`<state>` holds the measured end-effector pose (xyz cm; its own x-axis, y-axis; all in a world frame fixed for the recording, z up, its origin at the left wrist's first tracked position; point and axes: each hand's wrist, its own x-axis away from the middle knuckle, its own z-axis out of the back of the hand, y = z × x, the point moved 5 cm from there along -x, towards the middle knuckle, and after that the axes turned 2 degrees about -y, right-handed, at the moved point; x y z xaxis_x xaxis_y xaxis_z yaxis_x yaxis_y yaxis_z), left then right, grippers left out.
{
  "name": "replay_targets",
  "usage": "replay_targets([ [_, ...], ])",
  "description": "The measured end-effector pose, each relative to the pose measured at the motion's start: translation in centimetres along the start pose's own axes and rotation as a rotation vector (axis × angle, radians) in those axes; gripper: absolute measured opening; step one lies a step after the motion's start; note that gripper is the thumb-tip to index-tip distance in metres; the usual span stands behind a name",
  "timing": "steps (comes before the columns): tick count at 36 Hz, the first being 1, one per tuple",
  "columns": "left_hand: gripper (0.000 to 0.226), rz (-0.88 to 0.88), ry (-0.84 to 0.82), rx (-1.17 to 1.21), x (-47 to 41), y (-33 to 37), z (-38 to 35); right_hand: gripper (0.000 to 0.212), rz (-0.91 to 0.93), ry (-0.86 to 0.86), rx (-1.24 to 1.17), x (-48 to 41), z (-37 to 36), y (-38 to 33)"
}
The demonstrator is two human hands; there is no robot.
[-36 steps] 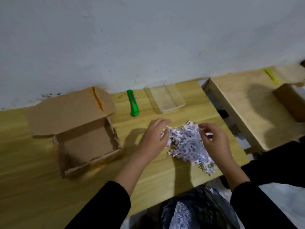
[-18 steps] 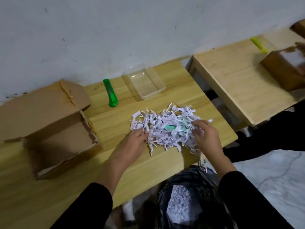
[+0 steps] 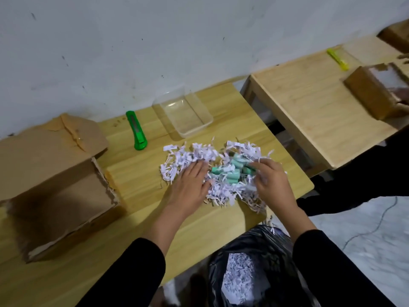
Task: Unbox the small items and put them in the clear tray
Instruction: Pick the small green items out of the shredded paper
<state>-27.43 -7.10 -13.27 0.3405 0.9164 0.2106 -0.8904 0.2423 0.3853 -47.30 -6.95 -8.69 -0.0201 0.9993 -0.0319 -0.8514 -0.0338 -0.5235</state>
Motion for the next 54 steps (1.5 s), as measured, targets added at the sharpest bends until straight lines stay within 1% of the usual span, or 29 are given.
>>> replay_targets([
  [2,0.060,0.013,0.008,0.011,0.1,-0.4,0.2,0.027,0.039,0.040,-0.021,0.2,0.2,-1.1],
  [4,0.063,0.009,0.001,0.002,0.2,-0.7,0.2,0.022,0.130,0.052,-0.029,0.2,-0.2,-3.0],
  [6,0.066,0.017,-0.003,-0.015,0.2,-1.1,0.3,0.018,0.213,0.015,-0.024,-0.3,-1.3,-5.0],
  [8,0.070,0.038,0.000,-0.014,0.2,-1.7,0.5,0.016,0.234,-0.053,-0.015,-1.0,-2.6,-6.2],
  [11,0.075,0.051,-0.010,-0.017,0.2,-2.6,0.8,0.018,0.188,-0.134,0.035,-1.7,-3.9,-6.1],
  [13,0.075,0.039,-0.032,-0.020,0.3,-3.0,1.0,0.023,0.106,-0.134,0.067,-2.1,-3.6,-5.2],
  [17,0.076,0.005,-0.059,0.005,0.6,-3.2,1.4,0.030,-0.051,-0.025,0.061,-2.3,-1.7,-3.7],
  [19,0.076,-0.004,-0.053,0.016,0.6,-3.2,1.4,0.027,-0.115,0.042,0.031,-1.9,-1.0,-3.3],
  [21,0.075,-0.012,-0.034,0.026,0.4,-3.2,1.5,0.018,-0.139,0.049,0.019,-1.4,-1.0,-3.2],
  [23,0.071,-0.006,0.002,0.061,0.3,-3.0,1.7,0.008,-0.131,0.025,0.033,-0.9,-1.5,-3.2],
  [25,0.064,-0.017,0.072,0.108,0.2,-2.5,2.2,0.004,-0.117,0.002,0.053,-0.6,-2.1,-3.3],
  [28,0.057,-0.110,0.136,0.097,0.0,-1.3,2.4,0.012,-0.058,0.017,0.053,-0.7,-2.4,-4.0],
  [30,0.060,-0.184,0.118,0.075,-0.2,-0.7,2.0,0.014,0.004,0.041,0.037,-1.1,-2.3,-5.2],
  [32,0.062,-0.223,0.058,0.028,-0.4,-0.5,1.4,0.015,0.056,0.021,0.046,-1.9,-2.6,-6.1],
  [35,0.061,-0.236,0.011,-0.029,-0.4,-1.2,0.6,0.016,0.107,-0.038,0.089,-3.0,-3.4,-6.6],
  [37,0.065,-0.230,-0.010,-0.074,-0.2,-1.9,0.3,0.016,0.123,-0.054,0.123,-3.7,-3.6,-6.6],
  [40,0.071,-0.195,-0.021,-0.085,0.0,-3.0,0.4,0.023,0.065,-0.028,0.152,-4.4,-3.5,-6.0],
  [43,0.074,-0.151,-0.013,-0.061,0.2,-3.7,0.8,0.036,-0.025,-0.036,0.189,-4.6,-3.5,-5.1],
  [45,0.074,-0.127,-0.010,-0.055,0.2,-4.0,0.9,0.041,-0.071,0.003,0.149,-4.3,-3.0,-4.7],
  [48,0.067,-0.101,-0.018,-0.049,0.2,-4.2,0.7,0.037,-0.092,0.110,0.048,-3.2,-1.9,-5.2],
  [50,0.070,-0.097,-0.009,-0.048,0.2,-4.1,0.7,0.030,-0.053,0.131,-0.008,-2.4,-1.4,-6.1],
  [52,0.069,-0.096,0.000,-0.051,0.2,-4.0,0.7,0.022,0.009,0.078,-0.041,-1.8,-1.5,-7.2],
  [54,0.063,-0.093,0.005,-0.049,0.1,-4.0,0.7,0.018,0.070,-0.016,-0.041,-1.8,-2.4,-8.1],
])
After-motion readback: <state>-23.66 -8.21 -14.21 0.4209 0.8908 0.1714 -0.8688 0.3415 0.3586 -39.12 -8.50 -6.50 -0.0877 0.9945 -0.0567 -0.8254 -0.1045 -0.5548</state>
